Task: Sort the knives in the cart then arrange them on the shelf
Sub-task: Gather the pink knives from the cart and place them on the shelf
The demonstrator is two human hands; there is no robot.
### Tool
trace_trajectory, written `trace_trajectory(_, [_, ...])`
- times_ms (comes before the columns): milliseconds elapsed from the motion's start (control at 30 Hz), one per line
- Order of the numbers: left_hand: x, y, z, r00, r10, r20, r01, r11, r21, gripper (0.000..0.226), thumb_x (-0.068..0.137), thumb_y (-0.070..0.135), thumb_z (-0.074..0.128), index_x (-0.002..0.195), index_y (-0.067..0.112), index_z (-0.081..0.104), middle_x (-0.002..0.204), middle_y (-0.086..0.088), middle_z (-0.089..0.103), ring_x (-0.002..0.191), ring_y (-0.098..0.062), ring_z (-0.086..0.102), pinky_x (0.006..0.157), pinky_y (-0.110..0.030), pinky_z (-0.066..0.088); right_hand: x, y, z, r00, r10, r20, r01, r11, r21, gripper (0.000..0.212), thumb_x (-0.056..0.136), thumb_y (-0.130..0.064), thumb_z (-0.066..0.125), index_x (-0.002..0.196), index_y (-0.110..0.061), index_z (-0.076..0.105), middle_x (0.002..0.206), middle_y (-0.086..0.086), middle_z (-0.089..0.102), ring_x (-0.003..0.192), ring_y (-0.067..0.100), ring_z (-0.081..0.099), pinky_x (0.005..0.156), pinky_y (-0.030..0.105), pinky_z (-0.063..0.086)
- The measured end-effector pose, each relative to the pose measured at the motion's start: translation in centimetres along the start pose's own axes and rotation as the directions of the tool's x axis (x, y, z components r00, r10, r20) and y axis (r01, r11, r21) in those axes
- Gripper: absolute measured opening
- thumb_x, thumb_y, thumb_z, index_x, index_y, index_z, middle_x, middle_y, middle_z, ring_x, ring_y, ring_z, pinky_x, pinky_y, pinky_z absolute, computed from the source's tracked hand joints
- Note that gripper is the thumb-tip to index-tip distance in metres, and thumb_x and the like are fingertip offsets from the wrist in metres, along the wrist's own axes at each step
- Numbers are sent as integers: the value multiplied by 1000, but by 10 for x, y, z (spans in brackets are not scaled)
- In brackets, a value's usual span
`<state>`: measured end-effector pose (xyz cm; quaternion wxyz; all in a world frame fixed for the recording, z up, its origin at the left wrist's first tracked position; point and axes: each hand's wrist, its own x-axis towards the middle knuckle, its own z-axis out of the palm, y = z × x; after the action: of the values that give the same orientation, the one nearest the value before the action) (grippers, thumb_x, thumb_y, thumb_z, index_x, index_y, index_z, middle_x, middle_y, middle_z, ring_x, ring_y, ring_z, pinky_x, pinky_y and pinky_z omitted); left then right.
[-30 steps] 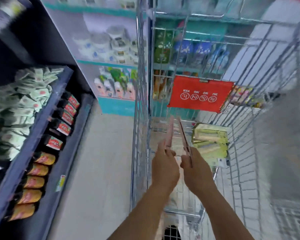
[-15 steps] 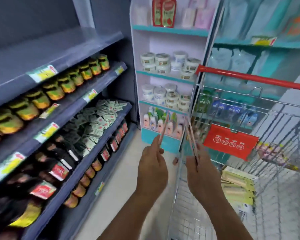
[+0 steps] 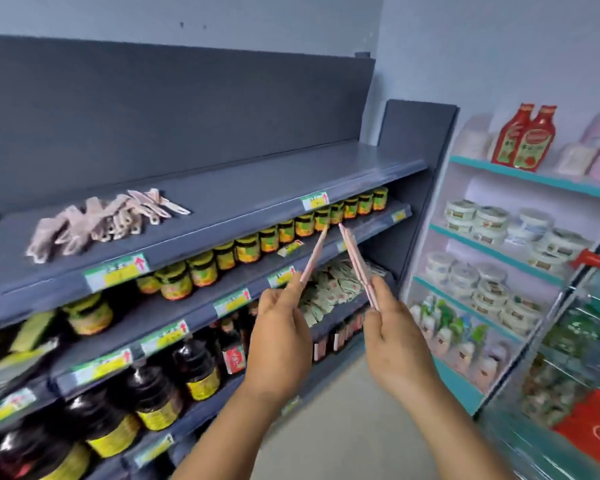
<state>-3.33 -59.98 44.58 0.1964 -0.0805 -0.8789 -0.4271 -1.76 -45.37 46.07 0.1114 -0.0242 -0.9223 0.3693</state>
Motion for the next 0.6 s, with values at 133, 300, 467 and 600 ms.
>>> trace_trajectory(133, [16, -39, -74, 996, -36, -77, 39, 998, 40, 60, 92, -6, 37, 147, 19, 33, 104, 0, 39, 93, -10, 41, 78, -5, 26, 20, -66, 46, 993, -118, 22, 117, 992, 42, 50, 102, -21, 32, 151, -26, 23, 140, 4, 42, 118, 21, 48, 87, 27, 37])
trace_trajectory(300, [40, -96, -167, 983, -10, -183, 36, 990, 138, 54, 94, -3, 40, 145, 16, 37, 106, 0, 41, 90, -14, 44, 74, -9, 28, 40, -156, 110, 968, -243, 58, 234, 964, 124, 49, 101, -24, 38, 149, -29, 29, 140, -1, 44, 120, 17, 49, 92, 25, 38])
trace_trajectory(467, [63, -139, -239, 969, -43, -243, 91, 977, 190, 59, 92, -7, 38, 146, 17, 34, 119, 0, 38, 93, -13, 44, 78, -13, 36, 58, -230, 167, 947, -308, 87, 292, 944, 156, 47, 101, -21, 38, 147, -27, 33, 135, 0, 48, 115, 18, 50, 95, 28, 40])
trace_trajectory(600, [87, -163, -273, 967, -84, -240, 144, 958, 248, 66, 85, -11, 38, 145, 18, 35, 114, 3, 32, 99, -21, 49, 84, -26, 44, 78, -271, 198, 930, -339, 141, 333, 941, 64, 46, 100, -16, 35, 145, -26, 32, 130, 5, 46, 107, 24, 52, 89, 33, 43])
